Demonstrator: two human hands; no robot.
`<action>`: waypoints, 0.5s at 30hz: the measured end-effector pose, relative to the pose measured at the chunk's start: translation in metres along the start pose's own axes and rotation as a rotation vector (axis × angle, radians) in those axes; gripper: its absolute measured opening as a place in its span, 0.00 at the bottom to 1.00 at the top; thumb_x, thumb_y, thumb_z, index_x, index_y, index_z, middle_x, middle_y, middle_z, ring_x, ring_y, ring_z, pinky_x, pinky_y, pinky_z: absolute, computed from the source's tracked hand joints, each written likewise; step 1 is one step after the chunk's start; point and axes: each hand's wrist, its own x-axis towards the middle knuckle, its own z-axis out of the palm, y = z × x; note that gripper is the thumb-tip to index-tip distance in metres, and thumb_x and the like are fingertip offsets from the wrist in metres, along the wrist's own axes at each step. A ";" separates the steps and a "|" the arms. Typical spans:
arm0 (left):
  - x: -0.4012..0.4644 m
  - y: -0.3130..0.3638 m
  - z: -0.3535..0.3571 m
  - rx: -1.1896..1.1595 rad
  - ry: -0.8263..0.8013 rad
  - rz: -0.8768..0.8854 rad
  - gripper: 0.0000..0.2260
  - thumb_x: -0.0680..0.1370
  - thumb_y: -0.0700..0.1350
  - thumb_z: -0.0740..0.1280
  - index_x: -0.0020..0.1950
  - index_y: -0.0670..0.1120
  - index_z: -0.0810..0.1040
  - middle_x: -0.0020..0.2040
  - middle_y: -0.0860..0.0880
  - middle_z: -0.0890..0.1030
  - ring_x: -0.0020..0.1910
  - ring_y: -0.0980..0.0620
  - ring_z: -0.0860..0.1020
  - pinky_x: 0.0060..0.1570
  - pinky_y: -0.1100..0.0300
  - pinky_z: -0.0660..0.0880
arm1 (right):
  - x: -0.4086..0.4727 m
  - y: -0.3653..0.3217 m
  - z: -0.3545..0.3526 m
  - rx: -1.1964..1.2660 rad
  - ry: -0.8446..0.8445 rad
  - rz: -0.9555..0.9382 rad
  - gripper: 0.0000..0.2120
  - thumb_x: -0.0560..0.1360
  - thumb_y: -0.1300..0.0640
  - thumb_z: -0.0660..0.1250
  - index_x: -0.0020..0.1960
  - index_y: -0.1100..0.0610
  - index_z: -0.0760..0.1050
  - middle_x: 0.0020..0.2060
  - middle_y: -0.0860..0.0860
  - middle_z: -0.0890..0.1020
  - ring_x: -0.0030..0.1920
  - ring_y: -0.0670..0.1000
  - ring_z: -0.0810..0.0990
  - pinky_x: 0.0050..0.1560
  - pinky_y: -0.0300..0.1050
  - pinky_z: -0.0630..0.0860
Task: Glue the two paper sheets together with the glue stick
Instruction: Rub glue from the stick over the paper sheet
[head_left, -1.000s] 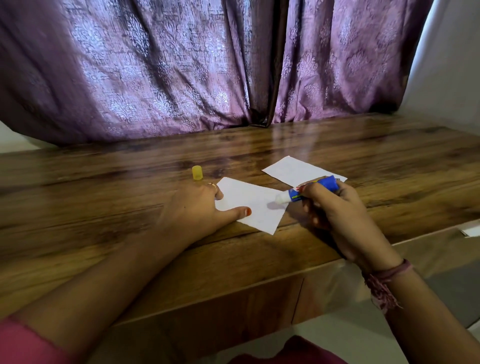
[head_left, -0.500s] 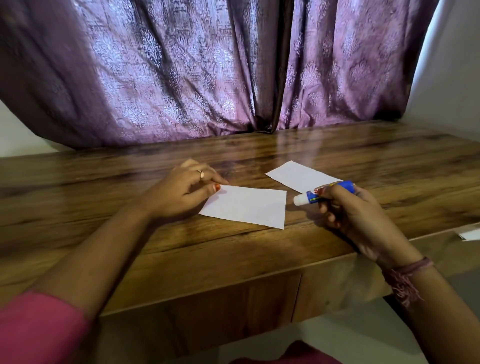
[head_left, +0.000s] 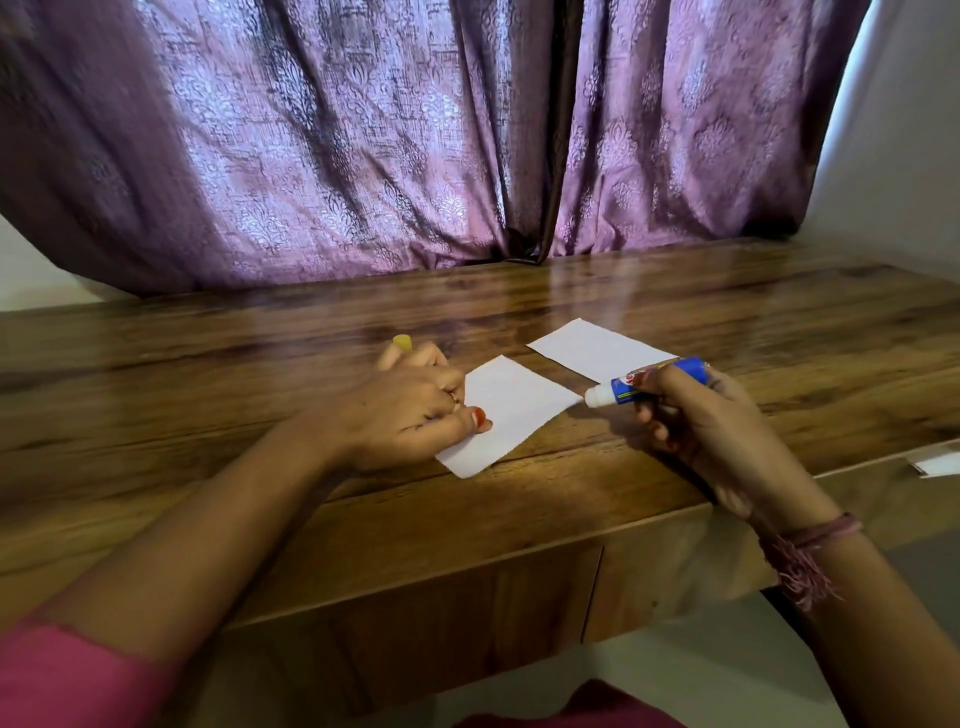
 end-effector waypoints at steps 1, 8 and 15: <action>0.001 0.005 0.000 0.026 0.003 0.011 0.35 0.74 0.64 0.41 0.48 0.49 0.84 0.42 0.57 0.73 0.48 0.60 0.62 0.50 0.56 0.51 | 0.000 0.000 -0.001 0.000 -0.004 0.001 0.13 0.74 0.59 0.65 0.31 0.54 0.79 0.27 0.50 0.74 0.26 0.46 0.68 0.29 0.38 0.69; 0.003 0.003 -0.003 -0.153 0.250 -0.081 0.21 0.78 0.59 0.53 0.59 0.52 0.80 0.47 0.54 0.74 0.50 0.56 0.68 0.50 0.53 0.61 | 0.002 -0.002 -0.003 0.008 -0.012 0.067 0.08 0.75 0.59 0.65 0.38 0.57 0.79 0.29 0.52 0.74 0.28 0.46 0.69 0.28 0.38 0.69; 0.003 -0.022 0.014 -0.327 0.083 -0.174 0.20 0.72 0.63 0.61 0.63 0.71 0.68 0.70 0.66 0.63 0.71 0.58 0.55 0.60 0.50 0.50 | 0.013 -0.006 -0.002 -0.146 0.030 0.101 0.05 0.74 0.59 0.65 0.41 0.59 0.78 0.27 0.51 0.75 0.24 0.45 0.69 0.21 0.34 0.64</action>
